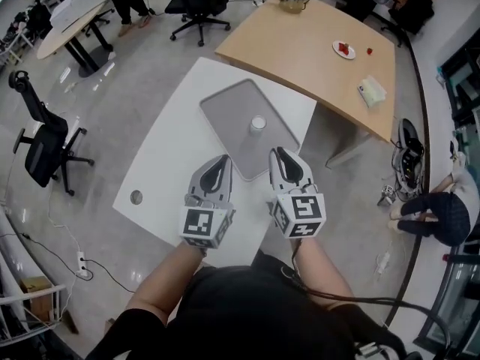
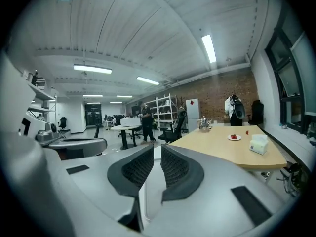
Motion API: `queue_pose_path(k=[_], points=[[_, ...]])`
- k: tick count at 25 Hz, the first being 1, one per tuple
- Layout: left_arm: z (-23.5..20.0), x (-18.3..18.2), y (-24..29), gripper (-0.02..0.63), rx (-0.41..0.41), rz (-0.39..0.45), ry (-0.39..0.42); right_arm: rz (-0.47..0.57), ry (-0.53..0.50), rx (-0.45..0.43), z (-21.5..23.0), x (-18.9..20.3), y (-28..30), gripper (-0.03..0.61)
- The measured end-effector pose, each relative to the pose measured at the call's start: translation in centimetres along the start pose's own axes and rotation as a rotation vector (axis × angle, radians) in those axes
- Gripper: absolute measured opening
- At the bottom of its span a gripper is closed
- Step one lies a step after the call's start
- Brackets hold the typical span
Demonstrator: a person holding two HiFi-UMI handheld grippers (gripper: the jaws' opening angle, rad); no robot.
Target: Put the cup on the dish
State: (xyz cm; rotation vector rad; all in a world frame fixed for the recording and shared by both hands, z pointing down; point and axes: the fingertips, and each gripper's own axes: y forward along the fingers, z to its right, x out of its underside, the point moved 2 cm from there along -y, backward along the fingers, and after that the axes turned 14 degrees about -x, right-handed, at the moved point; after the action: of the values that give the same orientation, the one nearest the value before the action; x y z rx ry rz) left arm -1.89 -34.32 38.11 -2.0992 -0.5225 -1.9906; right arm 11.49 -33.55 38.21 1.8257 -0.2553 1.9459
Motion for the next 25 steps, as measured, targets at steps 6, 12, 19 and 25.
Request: queue_pose_path(k=[6,12,19,25], points=[[2.6,-1.1,-5.9,0.008,0.043,0.0,0.027,0.1,0.032,-0.014,-3.8,-2.1,-6.3,0.017],[2.9,-1.9,-8.8,0.008,0.061,-0.009,-0.009,0.1,0.016,-0.032,-7.7,-2.0,-8.8,0.012],[5.1,-3.4,-10.3,0.008,0.104,0.022,0.002,0.098,-0.022,-0.069,-9.6,-3.0,-10.0,0.011],[5.7,-2.8,-11.3,0.008,0.116,0.022,-0.001,0.093,-0.016,-0.059,-9.5,-2.6,-10.4,0.011]])
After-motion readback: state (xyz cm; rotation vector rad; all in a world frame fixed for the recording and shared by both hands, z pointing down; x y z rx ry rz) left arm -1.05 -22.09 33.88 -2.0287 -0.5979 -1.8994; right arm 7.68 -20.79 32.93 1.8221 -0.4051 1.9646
